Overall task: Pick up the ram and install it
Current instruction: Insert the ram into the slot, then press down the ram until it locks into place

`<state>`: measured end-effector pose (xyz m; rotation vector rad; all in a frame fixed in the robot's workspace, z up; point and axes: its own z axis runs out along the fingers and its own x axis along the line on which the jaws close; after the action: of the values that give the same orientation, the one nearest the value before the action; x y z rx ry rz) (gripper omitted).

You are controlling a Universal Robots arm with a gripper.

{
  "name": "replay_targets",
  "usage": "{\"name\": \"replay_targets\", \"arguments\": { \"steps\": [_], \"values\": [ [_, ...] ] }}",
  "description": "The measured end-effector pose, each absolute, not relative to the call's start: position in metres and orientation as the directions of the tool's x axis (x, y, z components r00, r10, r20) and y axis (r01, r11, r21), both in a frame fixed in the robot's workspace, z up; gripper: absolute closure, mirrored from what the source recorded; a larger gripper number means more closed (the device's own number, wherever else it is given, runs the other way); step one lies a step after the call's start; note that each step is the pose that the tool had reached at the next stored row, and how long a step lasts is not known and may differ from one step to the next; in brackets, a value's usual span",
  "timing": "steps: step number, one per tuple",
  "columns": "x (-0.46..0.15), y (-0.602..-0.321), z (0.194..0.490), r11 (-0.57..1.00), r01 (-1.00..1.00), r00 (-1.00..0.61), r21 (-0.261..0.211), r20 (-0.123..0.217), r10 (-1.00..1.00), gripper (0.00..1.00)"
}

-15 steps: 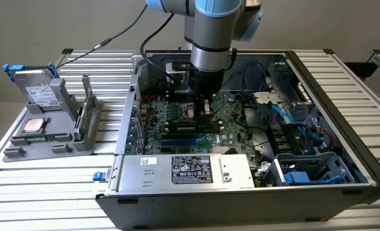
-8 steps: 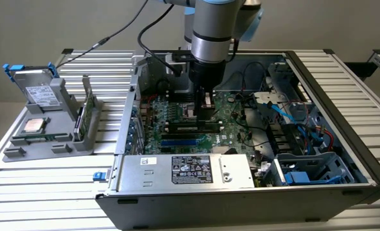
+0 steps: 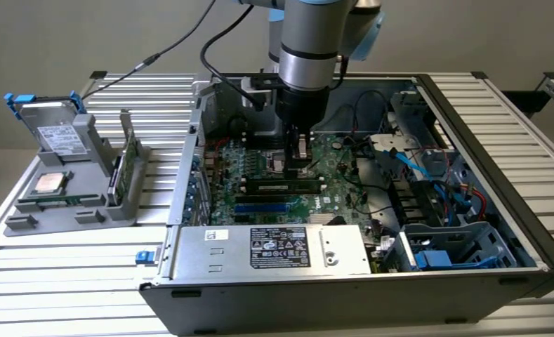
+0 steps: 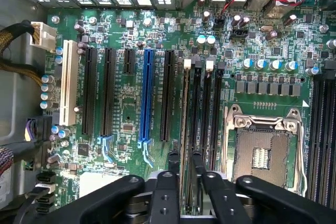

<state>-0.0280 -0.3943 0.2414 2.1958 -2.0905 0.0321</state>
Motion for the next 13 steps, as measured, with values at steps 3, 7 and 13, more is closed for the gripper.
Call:
{"name": "replay_targets", "arguments": {
  "steps": [3, 7, 13],
  "values": [
    [-0.028, -0.3943, 0.2414, -0.046, -0.997, 0.052, 0.065, 0.091, -0.995, 0.9],
    [-0.028, -0.3943, 0.2414, -0.046, -0.997, 0.052, 0.065, 0.091, -0.995, 0.9],
    [-0.028, -0.3943, 0.2414, -0.046, -0.997, 0.052, 0.065, 0.091, -0.995, 0.9]
  ]
}}
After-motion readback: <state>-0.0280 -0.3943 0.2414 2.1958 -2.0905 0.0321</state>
